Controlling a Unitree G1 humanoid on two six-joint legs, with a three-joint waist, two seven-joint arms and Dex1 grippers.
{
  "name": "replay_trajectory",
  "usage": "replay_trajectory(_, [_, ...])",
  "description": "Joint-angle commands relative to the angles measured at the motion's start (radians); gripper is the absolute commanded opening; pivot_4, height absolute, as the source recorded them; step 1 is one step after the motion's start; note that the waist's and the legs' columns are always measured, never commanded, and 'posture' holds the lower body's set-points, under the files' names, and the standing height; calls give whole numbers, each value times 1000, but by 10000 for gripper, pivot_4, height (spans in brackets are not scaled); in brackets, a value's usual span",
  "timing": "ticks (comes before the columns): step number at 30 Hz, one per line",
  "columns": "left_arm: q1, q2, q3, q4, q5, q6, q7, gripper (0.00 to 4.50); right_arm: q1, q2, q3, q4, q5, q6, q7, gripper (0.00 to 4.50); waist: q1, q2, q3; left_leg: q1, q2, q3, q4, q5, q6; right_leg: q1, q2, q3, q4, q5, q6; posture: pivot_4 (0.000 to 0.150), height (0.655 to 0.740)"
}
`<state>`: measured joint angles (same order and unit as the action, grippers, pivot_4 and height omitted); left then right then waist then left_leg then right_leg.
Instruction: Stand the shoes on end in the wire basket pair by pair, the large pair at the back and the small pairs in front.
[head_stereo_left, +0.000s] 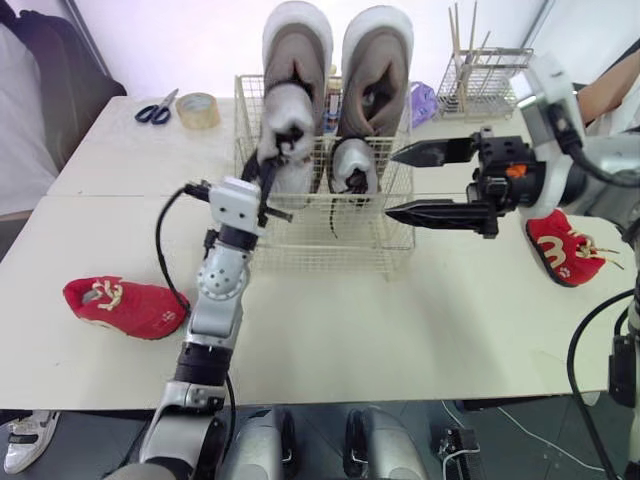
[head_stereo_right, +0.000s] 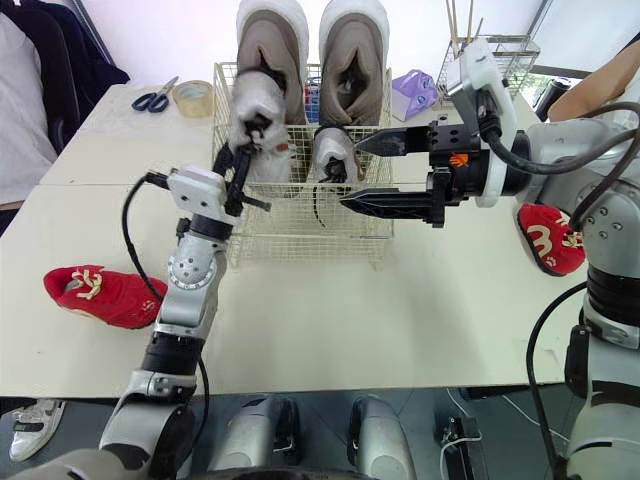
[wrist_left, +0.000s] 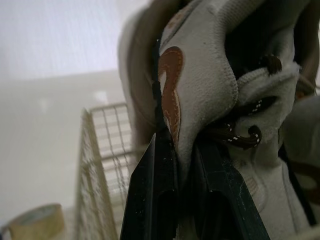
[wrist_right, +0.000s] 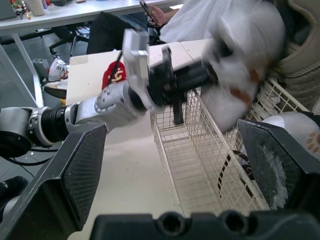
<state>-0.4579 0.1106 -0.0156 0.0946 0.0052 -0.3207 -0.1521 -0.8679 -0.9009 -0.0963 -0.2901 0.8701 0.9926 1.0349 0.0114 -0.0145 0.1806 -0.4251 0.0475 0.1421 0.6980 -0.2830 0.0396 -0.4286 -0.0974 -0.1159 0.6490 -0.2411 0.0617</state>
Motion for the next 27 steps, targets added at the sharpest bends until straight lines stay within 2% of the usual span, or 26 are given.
replay_trajectory(1, [57,14,7,-36,-78,85,-63,2782,-11,11,-19,-16,10,-20,-9,45000,-1,3,-2,0,0,0,0,0,0,0,0,0,0,0,0,1500,7400])
replay_trajectory(2, [67,18,7,-56,-100,110,-81,2782,-10,15,-18,-16,8,-22,-11,45000,-3,5,-3,0,0,0,0,0,0,0,0,0,0,0,0,1500,7400])
replay_trajectory(3, [74,20,8,-75,-118,131,-93,9036,-8,18,-17,-16,7,-23,-12,45000,-4,6,-3,0,0,0,-1,0,0,0,0,0,0,0,0,1500,7400])
replay_trajectory(5, [86,21,15,-116,-144,172,-96,16810,-4,20,-17,-16,5,-26,-11,45000,-7,7,-4,0,0,0,-1,0,0,0,0,0,0,0,0,1500,7400])
replay_trajectory(8, [144,30,23,-244,-190,288,-92,32295,2,24,-12,-6,-5,-38,-6,45000,-20,7,-4,0,0,0,-2,0,0,0,1,0,-2,0,0,1500,7400])
replay_trajectory(15, [301,105,38,-579,-310,556,-111,32295,21,31,-5,6,-10,-61,4,45000,-22,9,-4,0,0,0,-3,0,-1,-1,1,0,-1,0,0,1500,7400])
replay_trajectory(22, [341,185,133,-737,-430,735,-98,32295,24,50,14,33,-30,-94,27,45000,-22,9,-4,-1,0,-1,-2,0,0,-1,0,0,-3,-1,0,1500,7400])
replay_trajectory(26, [287,227,256,-804,-587,880,-49,32295,30,52,10,58,-39,-101,35,45000,-21,9,-4,-1,0,-1,-2,0,0,-1,0,0,-2,0,0,1500,7400])
replay_trajectory(27, [280,276,309,-820,-666,922,-72,32295,21,54,2,78,-38,-94,25,45000,-22,9,-4,-1,0,-1,-2,0,-1,-1,0,0,-2,0,0,1500,7400])
